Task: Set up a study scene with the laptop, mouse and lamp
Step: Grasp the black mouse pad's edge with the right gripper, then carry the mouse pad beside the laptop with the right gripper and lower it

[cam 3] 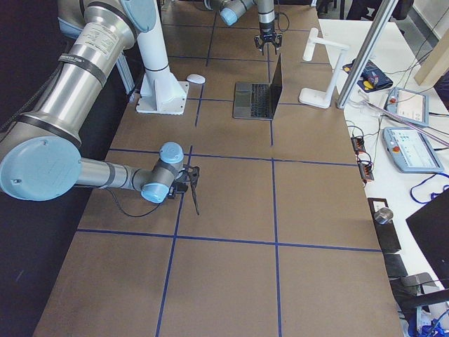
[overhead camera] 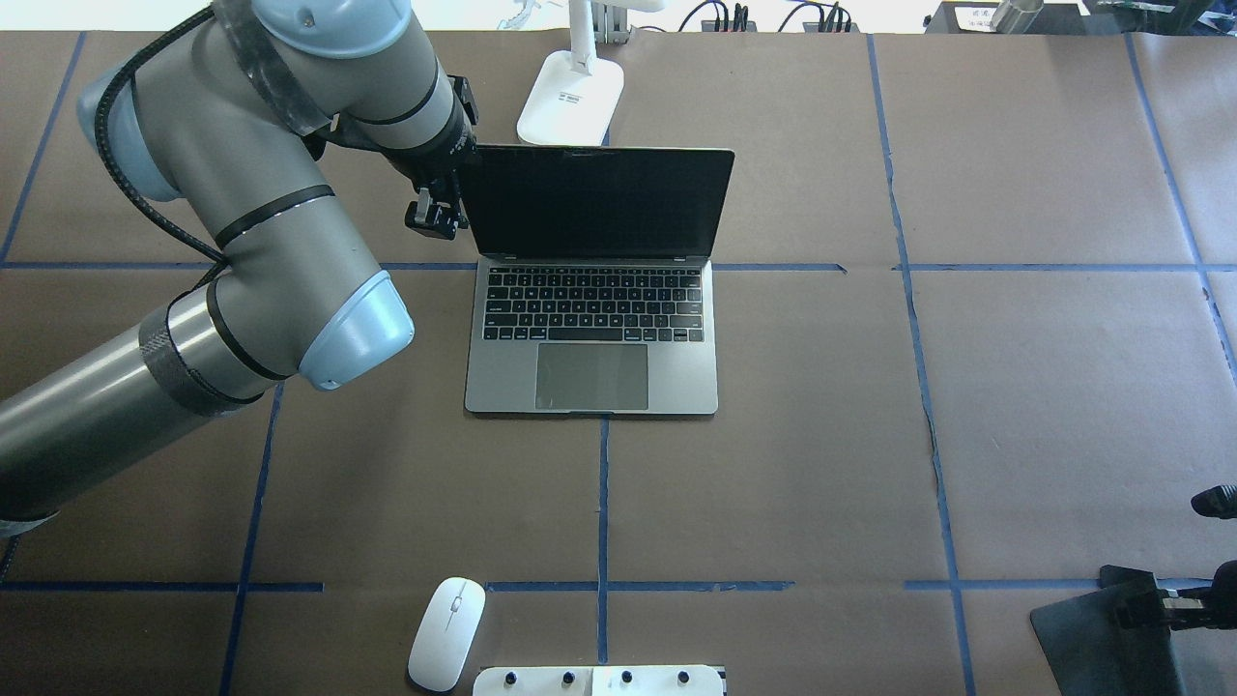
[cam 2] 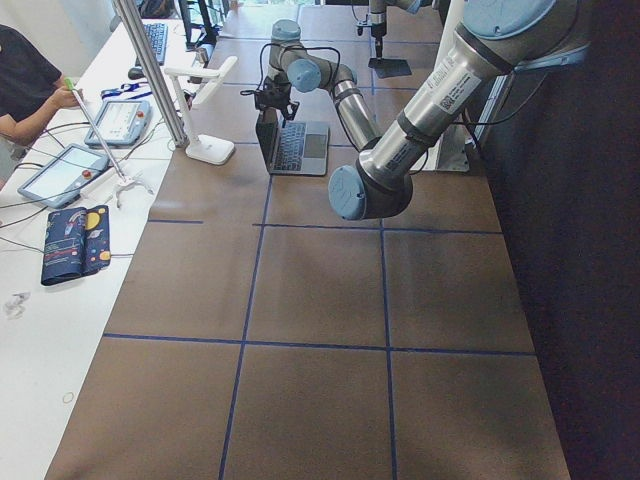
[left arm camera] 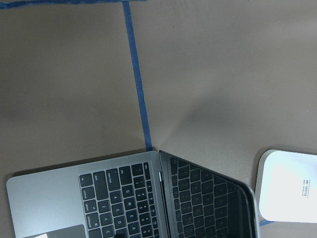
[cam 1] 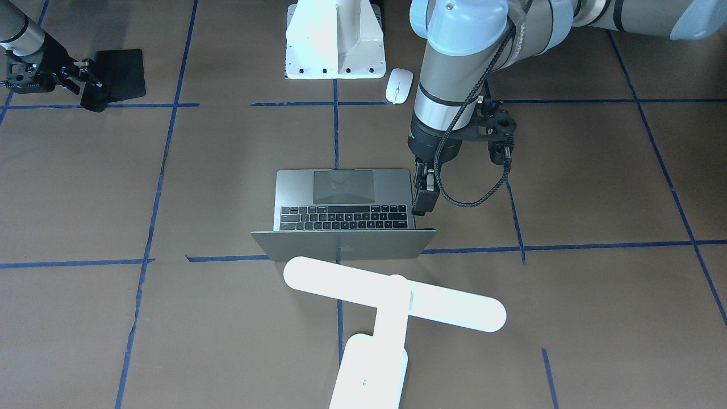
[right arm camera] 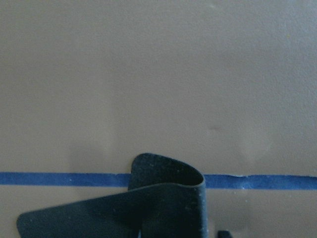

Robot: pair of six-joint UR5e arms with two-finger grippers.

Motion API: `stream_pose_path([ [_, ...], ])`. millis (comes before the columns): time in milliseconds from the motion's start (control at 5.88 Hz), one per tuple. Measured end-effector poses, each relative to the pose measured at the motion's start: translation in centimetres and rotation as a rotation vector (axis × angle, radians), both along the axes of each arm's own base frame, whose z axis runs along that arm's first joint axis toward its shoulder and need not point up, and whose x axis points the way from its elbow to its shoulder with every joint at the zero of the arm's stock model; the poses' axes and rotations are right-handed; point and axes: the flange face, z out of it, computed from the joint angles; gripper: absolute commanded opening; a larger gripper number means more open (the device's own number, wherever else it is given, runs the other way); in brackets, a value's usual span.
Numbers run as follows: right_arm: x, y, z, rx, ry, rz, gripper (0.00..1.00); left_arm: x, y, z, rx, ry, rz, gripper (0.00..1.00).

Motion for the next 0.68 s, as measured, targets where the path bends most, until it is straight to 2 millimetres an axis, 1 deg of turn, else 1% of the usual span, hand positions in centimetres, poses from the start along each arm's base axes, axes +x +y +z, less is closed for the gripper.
stream_pose_path([
  [170, 0.0, 0.0, -0.1, 0.002, -0.002, -0.001, 0.00, -0.1, 0.0, 0.0, 0.008, -0.004, 0.006, 0.72],
  [340, -0.2, -0.1, -0.9, 0.011, -0.016, -0.001, 0.00, -0.1, -0.1, 0.1, 0.010, -0.006, 0.008, 0.72],
  [510, -0.6, -0.3, -3.0, 0.031, -0.056, -0.002, 0.00, -0.1, -0.1, 0.1, 0.011, -0.007, 0.008, 0.72],
  [680, -1.9, -1.0, -5.9, 0.058, -0.119, 0.000, 0.00, -0.1, -0.1, 0.1, 0.012, -0.008, 0.009, 0.72],
])
